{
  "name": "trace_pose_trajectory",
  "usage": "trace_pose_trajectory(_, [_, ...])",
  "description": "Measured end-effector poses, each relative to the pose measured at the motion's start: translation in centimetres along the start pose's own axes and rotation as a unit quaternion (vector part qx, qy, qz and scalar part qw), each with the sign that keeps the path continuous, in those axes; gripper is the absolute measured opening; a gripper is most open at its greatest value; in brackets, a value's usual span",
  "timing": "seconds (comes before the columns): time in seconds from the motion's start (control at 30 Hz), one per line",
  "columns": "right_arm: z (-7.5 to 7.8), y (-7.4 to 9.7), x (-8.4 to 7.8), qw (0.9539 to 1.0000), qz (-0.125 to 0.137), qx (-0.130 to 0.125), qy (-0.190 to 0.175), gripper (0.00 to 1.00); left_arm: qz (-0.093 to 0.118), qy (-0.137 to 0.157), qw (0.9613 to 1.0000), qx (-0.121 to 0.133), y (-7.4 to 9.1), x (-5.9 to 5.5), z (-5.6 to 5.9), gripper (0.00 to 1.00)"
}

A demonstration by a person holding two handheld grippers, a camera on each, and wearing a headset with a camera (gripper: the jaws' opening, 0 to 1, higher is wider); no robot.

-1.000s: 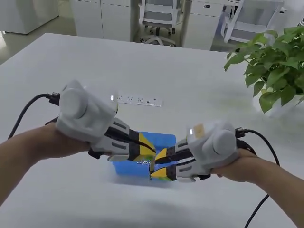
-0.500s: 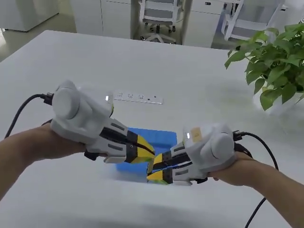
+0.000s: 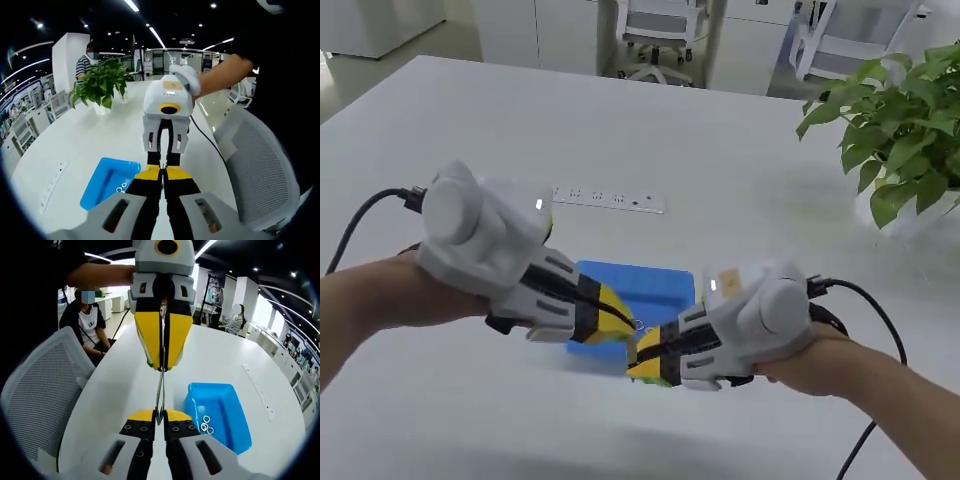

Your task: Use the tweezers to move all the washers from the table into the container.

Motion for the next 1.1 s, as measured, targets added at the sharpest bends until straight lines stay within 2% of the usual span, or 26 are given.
trace_pose_trajectory(0.53, [-0.9,-0.5,-1.4,0.9991,-0.038,0.014,0.006,0.07,-0.043,-0.001,0.999,-0.01,-0.1,-2.9,0.6,0.05])
trace_pose_trajectory(0.6, [-0.9,-0.5,-1.6,0.999,-0.042,0.015,0.006,0.07,-0.056,-0.002,0.9984,-0.011,-0.1,-3.5,0.6,0.05])
trace_pose_trajectory(0.73, [-1.0,-0.5,-1.8,0.9988,-0.045,0.017,0.006,0.07,-0.067,0.0,0.9977,-0.012,-0.1,-4.4,0.7,0.05])
trace_pose_trajectory(0.83, [-1.2,-0.6,-2.0,0.9987,-0.047,0.018,0.006,0.07,-0.086,-0.002,0.9962,-0.012,-0.2,-5.3,0.8,0.05])
trace_pose_trajectory(0.93, [-1.3,-0.7,-2.2,0.9986,-0.049,0.019,0.004,0.07,-0.093,-0.001,0.9955,-0.013,-0.3,-6.0,0.8,0.05])
trace_pose_trajectory(1.1, [-1.3,-0.9,-2.5,0.9984,-0.054,0.015,0.002,0.07,-0.119,-0.007,0.9928,-0.012,-0.7,-7.3,0.7,0.05])
Point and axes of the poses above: the centre of the closed fingertips' face, and the gripper's own axes: y roughly backward along the fingers, z roughly to its right, x roughly out of its top, the point moved 5 cm from there along y, roughly backward along the fingers, and after that the axes turned 1 degree about y, right-handed, at the moved point
